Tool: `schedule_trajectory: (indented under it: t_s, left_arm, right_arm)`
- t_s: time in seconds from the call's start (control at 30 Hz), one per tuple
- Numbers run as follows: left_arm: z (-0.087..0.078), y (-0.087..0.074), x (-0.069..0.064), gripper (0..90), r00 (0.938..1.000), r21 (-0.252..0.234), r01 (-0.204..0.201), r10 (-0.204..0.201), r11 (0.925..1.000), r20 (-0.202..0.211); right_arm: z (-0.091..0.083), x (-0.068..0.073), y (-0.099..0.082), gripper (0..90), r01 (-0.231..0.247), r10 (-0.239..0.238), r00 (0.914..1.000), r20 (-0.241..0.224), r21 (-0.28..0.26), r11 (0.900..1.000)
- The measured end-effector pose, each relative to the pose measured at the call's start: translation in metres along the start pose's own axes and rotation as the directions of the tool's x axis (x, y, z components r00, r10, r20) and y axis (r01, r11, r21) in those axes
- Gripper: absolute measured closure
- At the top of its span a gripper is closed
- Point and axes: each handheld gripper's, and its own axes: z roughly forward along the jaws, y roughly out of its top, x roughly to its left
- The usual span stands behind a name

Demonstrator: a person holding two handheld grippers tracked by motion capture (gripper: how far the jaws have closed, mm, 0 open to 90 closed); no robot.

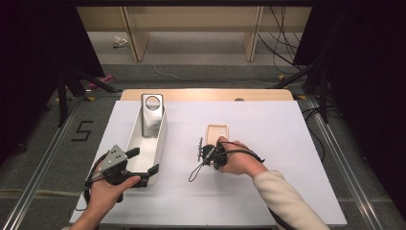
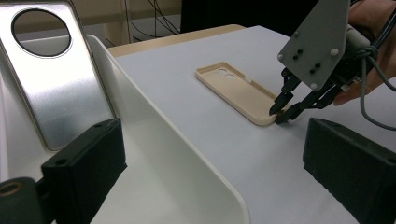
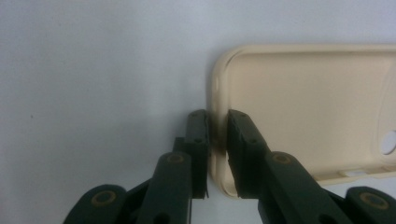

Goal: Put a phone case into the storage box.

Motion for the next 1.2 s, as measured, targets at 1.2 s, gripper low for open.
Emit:
schedule_trajectory:
  t_s: [1.2]
  left_arm:
    - [-0.0001,-0.0003,0.0000,6.0,1.0000,0.003,-0.002,0.002,1.0000,0.004]
  right_arm:
    - [-0.0035,0.0001,-0.0049,85.4,-0.019,0.019,0.9997,-0.017,-0.030,0.9994]
